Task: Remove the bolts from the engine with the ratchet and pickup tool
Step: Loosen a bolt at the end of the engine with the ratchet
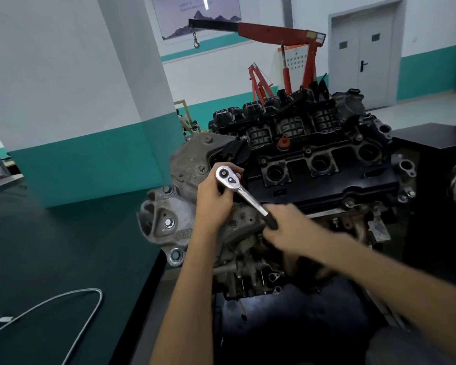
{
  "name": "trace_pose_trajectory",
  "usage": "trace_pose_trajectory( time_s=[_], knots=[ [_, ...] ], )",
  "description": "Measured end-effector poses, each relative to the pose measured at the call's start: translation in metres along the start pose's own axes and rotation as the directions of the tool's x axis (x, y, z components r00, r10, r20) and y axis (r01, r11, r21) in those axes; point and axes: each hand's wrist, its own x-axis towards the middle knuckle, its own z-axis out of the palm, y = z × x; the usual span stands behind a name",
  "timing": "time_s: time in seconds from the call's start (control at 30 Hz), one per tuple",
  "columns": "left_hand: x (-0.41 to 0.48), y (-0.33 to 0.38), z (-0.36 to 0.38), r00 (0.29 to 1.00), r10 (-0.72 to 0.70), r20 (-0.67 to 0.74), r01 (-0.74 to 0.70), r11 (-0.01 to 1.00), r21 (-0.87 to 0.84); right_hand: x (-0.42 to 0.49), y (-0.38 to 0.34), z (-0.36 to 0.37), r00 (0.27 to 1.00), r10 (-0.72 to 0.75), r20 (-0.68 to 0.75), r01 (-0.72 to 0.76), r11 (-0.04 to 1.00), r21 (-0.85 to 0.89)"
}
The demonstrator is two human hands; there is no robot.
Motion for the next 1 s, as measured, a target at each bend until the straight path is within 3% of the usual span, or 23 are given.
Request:
trace_pose_trajectory(
  time_s=[0.07, 0.13, 0.23, 0.3, 0.4, 0.47, 0.6, 0.7, 0.8, 0.87, 0.93, 1.0],
  knots=[
    [0.001, 0.0, -0.002, 0.998, -0.008, 0.07, 0.008, 1.0, 0.007, 0.016, 0.013, -0.04, 0.997, -0.045, 0.055, 0.058, 0.965, -0.256],
    [0.002, -0.001, -0.002, 0.995, -0.038, 0.096, 0.034, 0.998, 0.045, 0.034, 0.017, -0.076, 0.993, -0.087, 0.076, 0.113, 0.863, -0.492],
    [0.0, -0.001, 0.003, 0.997, -0.083, 0.002, 0.083, 0.994, 0.076, 0.042, 0.012, -0.088, 0.989, -0.147, 0.027, 0.132, 0.778, -0.614],
    [0.0, -0.001, 0.005, 0.99, -0.116, -0.081, 0.122, 0.989, 0.084, 0.026, 0.009, -0.063, 0.996, -0.079, -0.04, 0.047, 0.858, -0.511],
    [-0.001, 0.0, 0.007, 0.992, -0.105, -0.076, 0.113, 0.986, 0.12, -0.007, -0.006, -0.004, 0.994, 0.094, -0.054, -0.095, 0.995, -0.016],
    [-0.001, -0.002, 0.008, 0.993, -0.112, -0.048, 0.117, 0.986, 0.116, -0.016, -0.023, 0.033, 0.98, 0.168, -0.103, -0.138, 0.958, 0.252],
    [-0.003, -0.001, 0.007, 0.992, -0.113, -0.063, 0.118, 0.99, 0.076, -0.012, -0.041, 0.069, 0.963, 0.232, -0.135, -0.162, 0.905, 0.394],
    [-0.003, 0.001, 0.004, 0.999, -0.04, -0.026, 0.041, 0.999, 0.034, -0.01, -0.023, 0.038, 0.99, 0.108, -0.095, -0.082, 0.966, 0.246],
    [-0.001, 0.002, -0.002, 0.998, -0.013, 0.062, 0.012, 1.0, 0.01, 0.002, 0.001, -0.017, 1.0, -0.003, 0.028, 0.005, 0.998, -0.07],
    [0.0, 0.002, -0.004, 0.993, -0.047, 0.111, 0.047, 0.999, -0.002, 0.018, 0.01, -0.056, 0.996, -0.051, 0.075, 0.073, 0.94, -0.332],
    [-0.001, 0.002, -0.003, 0.991, -0.074, 0.11, 0.07, 0.997, 0.037, 0.033, 0.012, -0.083, 0.988, -0.122, 0.094, 0.154, 0.805, -0.573],
    [-0.001, 0.001, 0.0, 0.995, -0.08, 0.057, 0.076, 0.995, 0.062, 0.038, 0.01, -0.09, 0.984, -0.163, 0.07, 0.169, 0.74, -0.651]
  ],
)
